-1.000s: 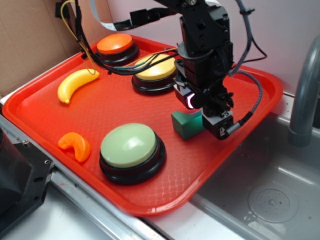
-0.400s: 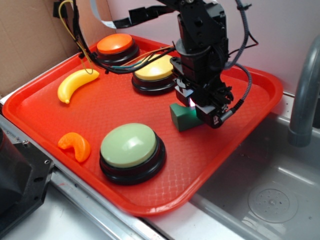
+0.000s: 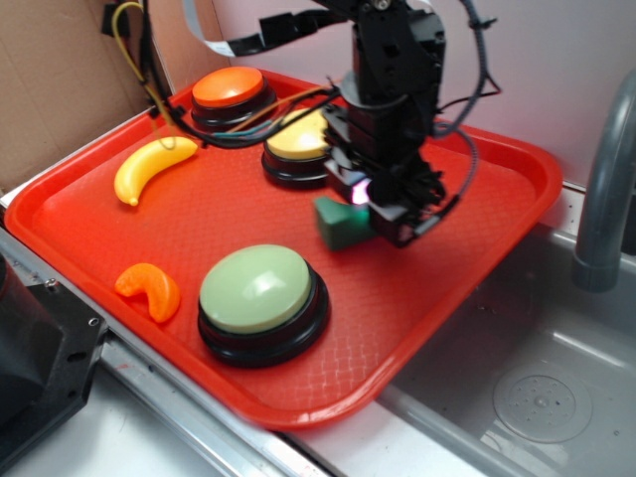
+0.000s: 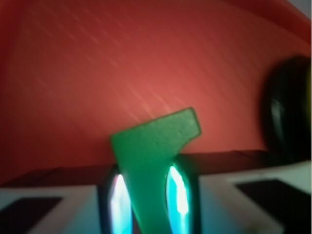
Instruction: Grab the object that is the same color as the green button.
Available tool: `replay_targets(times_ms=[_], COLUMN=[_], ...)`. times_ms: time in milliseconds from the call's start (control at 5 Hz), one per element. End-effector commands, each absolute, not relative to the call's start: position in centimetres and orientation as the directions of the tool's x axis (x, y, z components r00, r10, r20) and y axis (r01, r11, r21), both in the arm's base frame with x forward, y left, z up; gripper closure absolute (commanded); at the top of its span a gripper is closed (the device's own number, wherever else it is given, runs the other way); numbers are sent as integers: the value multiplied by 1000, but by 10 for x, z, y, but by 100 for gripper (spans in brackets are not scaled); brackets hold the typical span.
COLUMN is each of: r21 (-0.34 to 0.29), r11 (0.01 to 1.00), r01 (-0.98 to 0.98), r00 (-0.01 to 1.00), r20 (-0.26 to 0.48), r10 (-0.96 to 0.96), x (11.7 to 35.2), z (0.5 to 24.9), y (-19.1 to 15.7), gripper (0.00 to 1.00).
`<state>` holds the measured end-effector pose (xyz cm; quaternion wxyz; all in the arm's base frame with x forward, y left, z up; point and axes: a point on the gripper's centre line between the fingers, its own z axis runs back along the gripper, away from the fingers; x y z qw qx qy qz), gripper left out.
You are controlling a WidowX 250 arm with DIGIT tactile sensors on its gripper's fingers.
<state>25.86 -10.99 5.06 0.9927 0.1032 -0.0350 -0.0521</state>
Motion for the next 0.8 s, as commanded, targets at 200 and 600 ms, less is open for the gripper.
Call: replay_targets(times_ms=[200, 600], r21=[175, 271], r11=[984, 952], r01=[-35, -143], r00=[976, 980], r20=[216, 171], r10=[-4, 98], x=[245, 228], z=[190, 223], y=[-76, -50], gripper=[100, 100])
